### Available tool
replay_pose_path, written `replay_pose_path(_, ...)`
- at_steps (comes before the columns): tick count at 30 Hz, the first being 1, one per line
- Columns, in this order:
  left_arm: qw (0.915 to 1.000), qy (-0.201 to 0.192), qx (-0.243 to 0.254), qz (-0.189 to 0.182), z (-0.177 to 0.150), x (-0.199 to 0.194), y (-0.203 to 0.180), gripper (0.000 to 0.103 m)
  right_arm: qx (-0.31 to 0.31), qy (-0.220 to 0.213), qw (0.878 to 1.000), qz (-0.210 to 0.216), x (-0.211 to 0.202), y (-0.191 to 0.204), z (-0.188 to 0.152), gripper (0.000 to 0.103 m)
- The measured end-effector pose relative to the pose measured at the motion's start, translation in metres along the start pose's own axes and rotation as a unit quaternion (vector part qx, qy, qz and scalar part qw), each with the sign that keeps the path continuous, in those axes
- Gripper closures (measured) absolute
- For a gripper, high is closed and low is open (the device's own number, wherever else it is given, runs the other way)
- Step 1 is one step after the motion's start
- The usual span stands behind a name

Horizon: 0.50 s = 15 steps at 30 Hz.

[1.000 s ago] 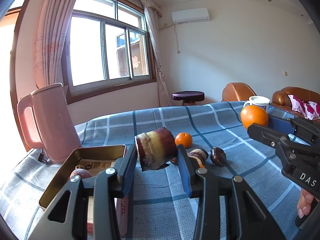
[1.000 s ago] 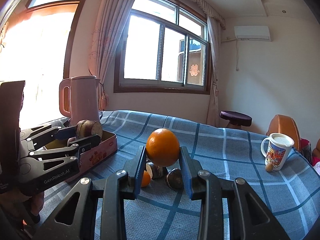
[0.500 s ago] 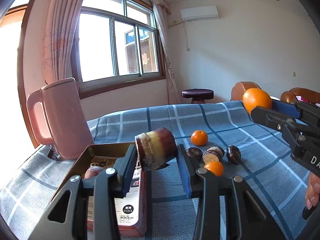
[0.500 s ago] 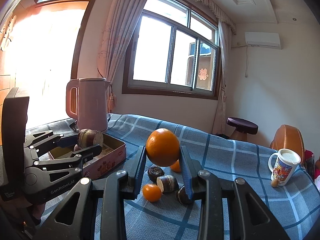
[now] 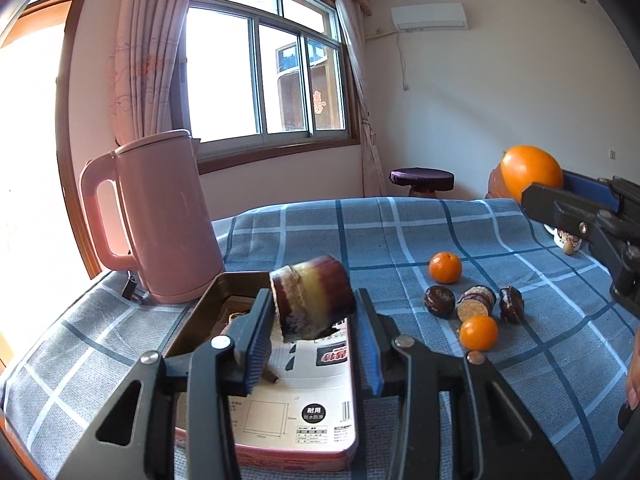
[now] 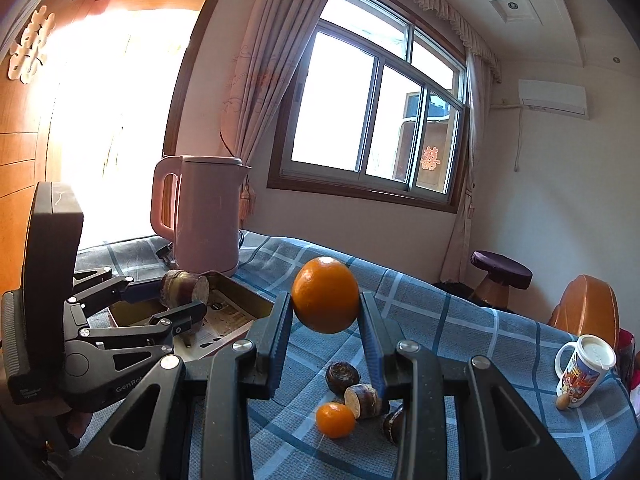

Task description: Organize fruits

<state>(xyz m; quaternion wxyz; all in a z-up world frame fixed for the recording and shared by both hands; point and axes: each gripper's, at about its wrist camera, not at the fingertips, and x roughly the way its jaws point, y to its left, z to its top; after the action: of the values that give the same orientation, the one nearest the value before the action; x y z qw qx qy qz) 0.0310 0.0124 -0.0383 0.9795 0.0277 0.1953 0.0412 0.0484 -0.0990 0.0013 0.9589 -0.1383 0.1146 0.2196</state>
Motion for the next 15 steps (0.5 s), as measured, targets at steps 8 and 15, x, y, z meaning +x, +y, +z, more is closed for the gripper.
replay_pose_path(8, 0.9993, 0.022, -0.014, 0.027, -0.002, 0.011, 0.028, 0.062, -0.008, 0.008, 1.000, 0.023, 0.020, 0.018, 0.010, 0.068)
replay_pose_path(15, 0.9979, 0.043, -0.022, 0.045, -0.005, 0.021, 0.051, 0.062, -0.015, 0.018, 0.999, 0.044, 0.037, 0.032, 0.011, 0.068)
